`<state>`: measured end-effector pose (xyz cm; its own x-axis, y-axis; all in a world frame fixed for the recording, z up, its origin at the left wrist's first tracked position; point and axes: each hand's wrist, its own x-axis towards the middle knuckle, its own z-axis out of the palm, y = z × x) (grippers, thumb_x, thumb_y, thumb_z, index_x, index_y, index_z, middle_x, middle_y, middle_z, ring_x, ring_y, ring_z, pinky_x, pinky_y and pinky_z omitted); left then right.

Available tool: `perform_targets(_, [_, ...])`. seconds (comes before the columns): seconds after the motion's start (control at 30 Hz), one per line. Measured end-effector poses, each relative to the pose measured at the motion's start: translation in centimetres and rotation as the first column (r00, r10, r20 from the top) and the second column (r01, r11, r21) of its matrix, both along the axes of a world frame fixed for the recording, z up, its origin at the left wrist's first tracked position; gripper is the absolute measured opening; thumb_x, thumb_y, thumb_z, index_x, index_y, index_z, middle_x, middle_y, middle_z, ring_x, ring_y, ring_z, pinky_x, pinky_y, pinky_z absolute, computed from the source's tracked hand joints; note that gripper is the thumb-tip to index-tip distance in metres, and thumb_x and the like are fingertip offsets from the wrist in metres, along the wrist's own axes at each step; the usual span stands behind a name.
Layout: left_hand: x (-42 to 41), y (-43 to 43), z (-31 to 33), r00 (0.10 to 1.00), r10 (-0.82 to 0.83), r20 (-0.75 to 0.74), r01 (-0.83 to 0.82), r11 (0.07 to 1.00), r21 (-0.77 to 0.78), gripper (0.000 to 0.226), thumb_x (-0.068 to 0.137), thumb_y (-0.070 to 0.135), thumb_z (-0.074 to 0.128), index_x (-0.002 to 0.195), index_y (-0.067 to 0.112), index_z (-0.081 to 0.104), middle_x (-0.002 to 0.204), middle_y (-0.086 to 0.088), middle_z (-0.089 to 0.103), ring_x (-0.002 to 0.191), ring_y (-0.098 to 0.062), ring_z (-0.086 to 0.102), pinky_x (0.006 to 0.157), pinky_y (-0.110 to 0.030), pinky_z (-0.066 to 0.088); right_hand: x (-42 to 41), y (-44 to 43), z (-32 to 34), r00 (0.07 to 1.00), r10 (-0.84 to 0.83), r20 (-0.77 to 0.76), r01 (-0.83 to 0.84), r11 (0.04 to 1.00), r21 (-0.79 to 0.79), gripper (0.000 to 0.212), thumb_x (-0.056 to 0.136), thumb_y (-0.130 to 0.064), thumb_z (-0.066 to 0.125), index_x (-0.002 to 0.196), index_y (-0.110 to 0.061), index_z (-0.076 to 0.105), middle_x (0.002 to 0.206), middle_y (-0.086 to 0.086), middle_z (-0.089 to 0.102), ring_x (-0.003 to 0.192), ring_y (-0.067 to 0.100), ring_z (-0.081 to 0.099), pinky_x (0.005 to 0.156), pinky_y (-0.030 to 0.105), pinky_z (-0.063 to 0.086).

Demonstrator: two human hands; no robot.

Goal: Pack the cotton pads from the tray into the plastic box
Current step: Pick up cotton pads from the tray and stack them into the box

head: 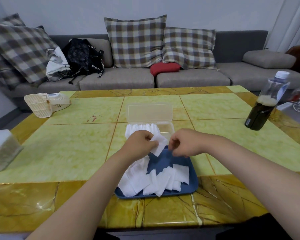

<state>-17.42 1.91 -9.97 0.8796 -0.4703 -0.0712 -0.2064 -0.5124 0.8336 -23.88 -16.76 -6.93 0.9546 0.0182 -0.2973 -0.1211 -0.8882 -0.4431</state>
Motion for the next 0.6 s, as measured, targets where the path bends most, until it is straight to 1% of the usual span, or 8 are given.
perform_targets(0.07, [0.1, 0.0, 0.0, 0.999, 0.034, -0.034, -0.034, 0.999, -0.022, 0.022, 0.084, 0.015, 0.067, 0.089, -0.006, 0.064, 0.077, -0.007, 0.062, 0.073, -0.021, 0.057, 0.075, -0.046, 0.056, -0.7, 0.1, -0.2, 0.988, 0.083, -0.134, -0.096, 0.991, -0.095, 0.024, 0.081, -0.027, 0.08, 0.102, -0.028, 0.071, 0.096, -0.011, 0.066, 0.086, 0.012, 0.066, 0.072, 0.025, 0.055])
perform_targets(0.17, [0.1, -0.2, 0.0, 0.995, 0.048, -0.084, -0.053, 0.997, -0.06, 0.023, 0.085, 0.015, 0.068, 0.089, -0.007, 0.064, 0.078, -0.006, 0.06, 0.073, -0.02, 0.055, 0.07, -0.037, 0.048, -1.4, 0.6, -0.6, 0.965, 0.135, -0.227, -0.171, 0.974, -0.151, 0.041, 0.074, -0.033, 0.086, 0.11, -0.03, 0.067, 0.092, -0.014, 0.057, 0.078, 0.008, 0.057, 0.062, 0.022, 0.043])
perform_targets(0.27, [0.0, -0.3, 0.0, 0.996, 0.026, -0.089, -0.032, 0.998, -0.059, 0.022, 0.086, 0.017, 0.068, 0.092, -0.004, 0.065, 0.079, -0.006, 0.06, 0.073, -0.018, 0.054, 0.07, -0.035, 0.046, -1.6, 0.7, -1.0, 0.962, 0.147, -0.231, -0.188, 0.968, -0.165, 0.038, 0.075, -0.032, 0.087, 0.107, -0.029, 0.067, 0.086, -0.014, 0.054, 0.07, 0.006, 0.053, 0.058, 0.021, 0.04])
perform_targets(0.33, [-0.1, -0.4, -0.1, 0.997, 0.008, -0.082, -0.012, 0.999, -0.051, 0.024, 0.087, 0.018, 0.067, 0.094, -0.005, 0.065, 0.079, -0.006, 0.059, 0.073, -0.018, 0.053, 0.069, -0.034, 0.045, -1.7, 0.6, -1.0, 0.96, 0.155, -0.232, -0.198, 0.964, -0.179, 0.034, 0.077, -0.034, 0.085, 0.105, -0.027, 0.068, 0.085, -0.014, 0.056, 0.071, 0.006, 0.053, 0.058, 0.02, 0.041])
perform_targets(0.4, [-0.1, -0.5, -0.2, 0.997, 0.004, -0.073, -0.008, 0.999, -0.052, 0.023, 0.087, 0.018, 0.067, 0.094, -0.004, 0.065, 0.079, -0.005, 0.059, 0.073, -0.018, 0.053, 0.069, -0.034, 0.045, -1.7, 0.3, -0.9, 0.966, 0.157, -0.206, -0.196, 0.963, -0.185, 0.026, 0.078, -0.036, 0.083, 0.098, -0.027, 0.068, 0.088, -0.011, 0.061, 0.078, 0.011, 0.058, 0.062, 0.022, 0.044])
perform_targets(0.47, [0.0, -0.5, -0.3, 0.997, 0.022, -0.069, -0.027, 0.997, -0.073, 0.015, 0.089, 0.018, 0.066, 0.091, 0.003, 0.067, 0.081, -0.004, 0.061, 0.073, -0.018, 0.056, 0.07, -0.034, 0.047, -1.6, -0.2, -0.6, 0.979, 0.137, -0.15, -0.163, 0.971, -0.178, 0.019, 0.079, -0.035, 0.082, 0.09, -0.028, 0.068, 0.09, -0.008, 0.065, 0.083, 0.015, 0.061, 0.066, 0.025, 0.047])
perform_targets(0.53, [-0.1, -0.6, -0.1, 0.993, 0.052, -0.103, -0.064, 0.991, -0.12, 0.007, 0.091, 0.016, 0.065, 0.095, 0.012, 0.069, 0.085, -0.004, 0.065, 0.073, -0.018, 0.06, 0.07, -0.031, 0.05, -1.3, -0.8, -0.2, 0.992, 0.111, -0.066, -0.12, 0.982, -0.147, 0.016, 0.08, -0.033, 0.082, 0.082, -0.028, 0.067, 0.081, -0.01, 0.063, 0.075, 0.011, 0.058, 0.064, 0.025, 0.047])
perform_targets(0.6, [-0.1, -0.5, 0.1, 0.983, 0.086, -0.164, -0.114, 0.979, -0.169, 0.008, 0.093, 0.014, 0.063, 0.099, 0.011, 0.068, 0.086, -0.003, 0.067, 0.07, -0.016, 0.061, 0.059, -0.021, 0.05, -1.0, -1.2, 0.2, 0.997, 0.072, 0.029, -0.07, 0.997, -0.043, 0.011, 0.082, -0.029, 0.081, 0.082, -0.025, 0.071, 0.078, -0.009, 0.064, 0.072, 0.011, 0.058, 0.066, 0.027, 0.048])
